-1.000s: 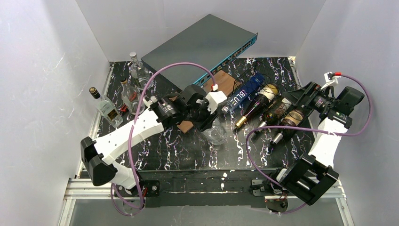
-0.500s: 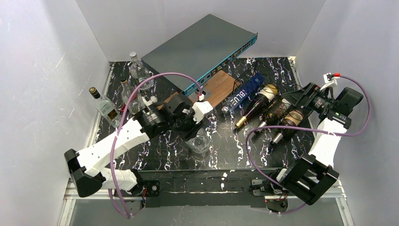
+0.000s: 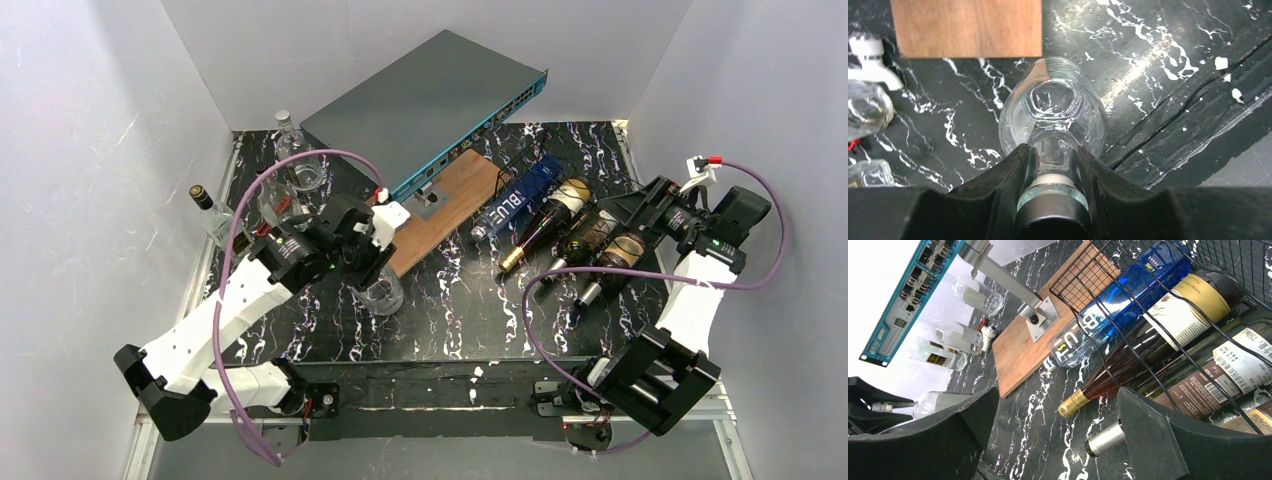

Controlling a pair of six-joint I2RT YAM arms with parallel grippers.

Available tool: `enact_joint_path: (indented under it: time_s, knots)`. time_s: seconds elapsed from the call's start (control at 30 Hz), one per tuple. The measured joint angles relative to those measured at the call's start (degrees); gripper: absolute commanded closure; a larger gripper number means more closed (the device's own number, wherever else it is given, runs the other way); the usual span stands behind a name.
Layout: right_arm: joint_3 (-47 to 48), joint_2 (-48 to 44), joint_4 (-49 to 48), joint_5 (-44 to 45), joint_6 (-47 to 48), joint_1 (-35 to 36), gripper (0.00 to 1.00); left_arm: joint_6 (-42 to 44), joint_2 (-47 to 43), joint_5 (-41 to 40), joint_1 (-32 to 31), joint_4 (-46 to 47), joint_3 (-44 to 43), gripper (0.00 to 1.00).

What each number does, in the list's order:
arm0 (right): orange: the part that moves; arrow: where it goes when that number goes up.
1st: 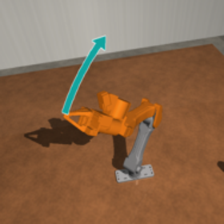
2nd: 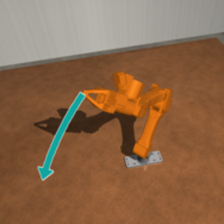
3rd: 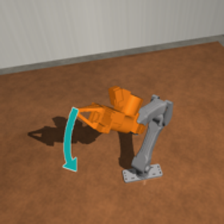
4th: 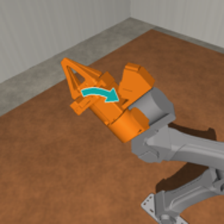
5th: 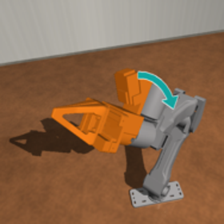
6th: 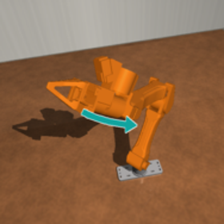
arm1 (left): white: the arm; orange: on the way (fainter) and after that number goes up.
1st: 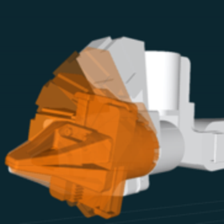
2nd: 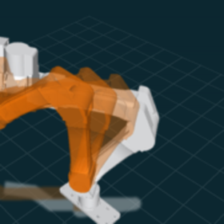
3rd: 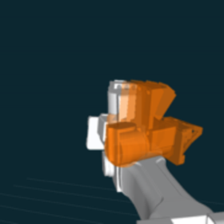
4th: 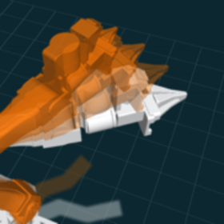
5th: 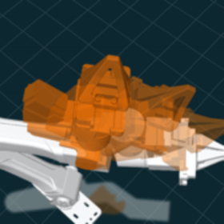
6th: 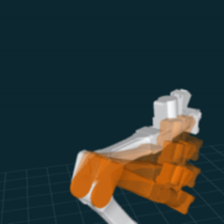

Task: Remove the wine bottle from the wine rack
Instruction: Place the wine bottle at the center of the board.

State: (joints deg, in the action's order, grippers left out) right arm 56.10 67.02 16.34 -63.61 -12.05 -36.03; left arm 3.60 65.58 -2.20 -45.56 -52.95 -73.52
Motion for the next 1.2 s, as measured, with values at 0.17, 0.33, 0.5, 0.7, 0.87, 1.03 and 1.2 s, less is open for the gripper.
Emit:
enact_joint_path:
  time_s: [0.17, 0.33, 0.5, 0.7, 0.87, 1.03, 1.2]
  knots:
    - [-0.7, 0.2, -0.1, 0.0, 0.0, 0.0, 0.02, -1.3, -1.3, -1.1, 4.6, -1.8, 0.5, 1.0]
    - [-0.7, 0.8, -0.3, 0.0, 0.0, 0.0, 0.02, -3.0, -2.8, -2.6, 9.1, -3.3, 1.6, 1.0]
    - [-0.7, 0.9, -0.3, -0.3, 0.0, 0.0, 0.02, -5.0, -4.3, -4.0, 14.1, -4.4, 3.2, 1.0]
    - [-0.8, 0.9, -1.1, -0.9, 0.0, 0.0, 0.02, -6.2, -5.5, -5.2, 22.3, -3.8, 4.5, 1.0]
    - [-1.2, 1.0, -1.7, -1.2, 0.0, 0.0, 0.02, -6.2, -5.2, -6.1, 29.5, -0.7, 6.3, 1.0]
    - [-1.6, 1.3, -1.8, -1.3, 0.0, 0.0, 0.02, -6.2, -2.3, -7.8, 36.4, 2.8, 6.4, 1.0]
    - [-1.6, 1.4, -1.9, -1.5, 0.0, 0.0, 0.01, -6.5, 1.6, -9.8, 41.4, 7.5, 6.3, 1.0]
